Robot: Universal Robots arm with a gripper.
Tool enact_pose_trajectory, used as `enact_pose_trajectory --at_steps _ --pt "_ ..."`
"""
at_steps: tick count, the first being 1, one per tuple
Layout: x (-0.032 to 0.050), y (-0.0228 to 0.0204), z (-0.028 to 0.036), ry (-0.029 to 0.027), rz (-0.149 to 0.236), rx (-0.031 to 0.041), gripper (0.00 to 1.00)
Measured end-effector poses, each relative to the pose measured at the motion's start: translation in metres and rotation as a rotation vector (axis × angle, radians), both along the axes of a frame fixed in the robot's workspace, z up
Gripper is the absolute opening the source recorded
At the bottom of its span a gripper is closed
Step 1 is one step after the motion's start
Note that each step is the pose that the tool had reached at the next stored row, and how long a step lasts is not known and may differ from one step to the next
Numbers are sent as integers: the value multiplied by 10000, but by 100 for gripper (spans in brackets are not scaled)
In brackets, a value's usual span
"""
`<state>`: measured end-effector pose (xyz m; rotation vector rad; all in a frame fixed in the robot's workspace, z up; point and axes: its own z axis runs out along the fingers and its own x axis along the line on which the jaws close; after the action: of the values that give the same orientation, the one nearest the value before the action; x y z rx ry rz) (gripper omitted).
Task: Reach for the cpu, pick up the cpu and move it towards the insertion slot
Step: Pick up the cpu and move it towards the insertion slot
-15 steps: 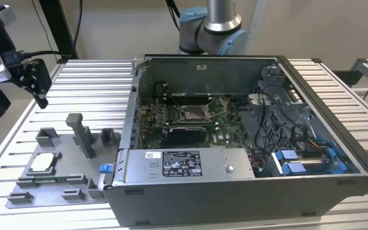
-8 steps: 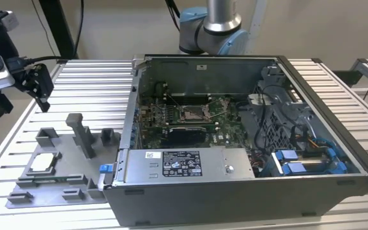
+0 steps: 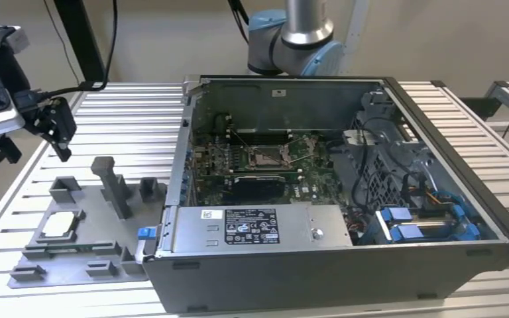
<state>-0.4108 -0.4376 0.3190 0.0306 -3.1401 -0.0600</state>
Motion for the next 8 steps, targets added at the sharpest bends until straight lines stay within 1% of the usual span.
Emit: enact_pose_trajectory --at_steps 2,5,8 --pt "-20 0 -37 2 -1 0 100" --pt "-36 -11 -87 1 -1 0 100" --pt "-48 -36 -139 0 -1 1 100"
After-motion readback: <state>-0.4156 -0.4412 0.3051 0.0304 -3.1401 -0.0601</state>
